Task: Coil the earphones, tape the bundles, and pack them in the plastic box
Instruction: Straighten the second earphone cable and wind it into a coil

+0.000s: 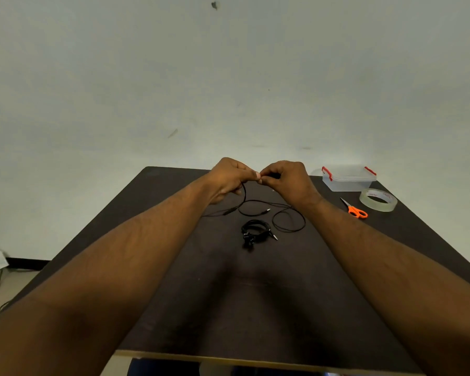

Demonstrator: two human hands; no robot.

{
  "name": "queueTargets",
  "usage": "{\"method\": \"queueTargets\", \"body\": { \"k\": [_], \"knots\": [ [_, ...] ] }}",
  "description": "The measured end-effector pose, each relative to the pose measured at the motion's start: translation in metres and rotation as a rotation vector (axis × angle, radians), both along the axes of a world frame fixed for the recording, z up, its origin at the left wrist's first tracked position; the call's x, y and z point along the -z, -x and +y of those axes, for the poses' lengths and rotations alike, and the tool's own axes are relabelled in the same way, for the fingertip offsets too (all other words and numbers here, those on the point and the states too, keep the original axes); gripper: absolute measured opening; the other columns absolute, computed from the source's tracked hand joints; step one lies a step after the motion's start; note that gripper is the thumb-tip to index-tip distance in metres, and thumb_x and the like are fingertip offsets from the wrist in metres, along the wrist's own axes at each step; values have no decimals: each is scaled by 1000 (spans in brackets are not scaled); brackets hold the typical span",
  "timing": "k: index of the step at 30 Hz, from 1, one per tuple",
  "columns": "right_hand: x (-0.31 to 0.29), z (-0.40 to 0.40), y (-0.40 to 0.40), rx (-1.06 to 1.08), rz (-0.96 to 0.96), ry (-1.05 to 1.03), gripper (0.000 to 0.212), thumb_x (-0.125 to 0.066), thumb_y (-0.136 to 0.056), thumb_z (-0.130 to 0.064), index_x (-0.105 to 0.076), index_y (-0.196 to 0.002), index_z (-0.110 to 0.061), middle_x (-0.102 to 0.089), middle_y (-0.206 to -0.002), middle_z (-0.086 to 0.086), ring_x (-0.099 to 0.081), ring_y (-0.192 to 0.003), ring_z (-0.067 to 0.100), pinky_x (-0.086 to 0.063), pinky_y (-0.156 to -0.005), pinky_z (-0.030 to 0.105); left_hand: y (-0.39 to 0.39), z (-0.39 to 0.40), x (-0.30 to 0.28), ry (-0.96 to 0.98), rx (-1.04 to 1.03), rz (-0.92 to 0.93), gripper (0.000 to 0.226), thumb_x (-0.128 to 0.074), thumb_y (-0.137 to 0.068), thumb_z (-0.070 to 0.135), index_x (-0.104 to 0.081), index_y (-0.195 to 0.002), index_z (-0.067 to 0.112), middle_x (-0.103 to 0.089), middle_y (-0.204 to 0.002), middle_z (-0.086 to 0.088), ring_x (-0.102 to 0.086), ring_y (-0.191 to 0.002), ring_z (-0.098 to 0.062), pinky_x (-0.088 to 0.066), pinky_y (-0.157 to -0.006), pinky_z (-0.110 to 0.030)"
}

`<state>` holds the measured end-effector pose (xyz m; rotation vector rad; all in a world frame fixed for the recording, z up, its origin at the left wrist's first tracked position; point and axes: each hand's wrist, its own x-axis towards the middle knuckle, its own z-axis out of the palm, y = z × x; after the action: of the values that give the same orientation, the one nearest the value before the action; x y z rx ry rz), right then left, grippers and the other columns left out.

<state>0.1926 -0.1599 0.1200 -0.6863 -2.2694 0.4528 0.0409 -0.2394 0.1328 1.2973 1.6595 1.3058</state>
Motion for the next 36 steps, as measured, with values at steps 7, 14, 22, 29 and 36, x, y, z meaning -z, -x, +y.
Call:
{"method": "queueTargets", "body": {
  "k": [7,14,22,29,36],
  "knots": [
    [-10,1,-2,3,68,95,12,-72,-84,-21,-77,-94,-14,-72,-79,-5,-67,-67,11,-57,-66,23,27,-6,-14,-51,-60,25,19,-76,-79,13,-73,-88,-3,-65,-56,11,-45,-54,-8,-39,-51,-24],
    [-20,14,-34,93,113,275,6,-76,-80,-15,-76,-83,-10,-72,-69,6,-68,-57,18,-60,-61,29,86,-21,-9,-54,-234,108,8,-75,-81,12,-73,-86,5,-71,-96,-3,-60,-85,-13,-41,-57,-24],
    [-27,32,-76,227,24,292,7,-79,-77,-15,-77,-82,-12,-66,-57,-13,-57,-45,-6,-40,-46,6,147,-49,6,-5,-424,265,19,-72,-84,15,-73,-96,-1,-70,-102,-16,-63,-101,-28,-46,-78,-30],
    [-27,29,-83,208,42,292,9,-78,-77,-13,-77,-85,-10,-70,-71,-8,-62,-65,1,-44,-64,14,155,-54,13,-4,-485,305,21,-72,-84,14,-72,-96,-3,-69,-101,-14,-64,-98,-30,-42,-82,-29],
    [-16,0,-34,86,-13,273,7,-77,-78,-16,-77,-84,-13,-69,-72,-13,-64,-70,-2,-51,-72,15,88,-24,22,384,-329,858,53,-60,-88,25,-47,-139,20,-23,-154,-12,-59,-112,-34,-50,-90,-37]
  ]
}}
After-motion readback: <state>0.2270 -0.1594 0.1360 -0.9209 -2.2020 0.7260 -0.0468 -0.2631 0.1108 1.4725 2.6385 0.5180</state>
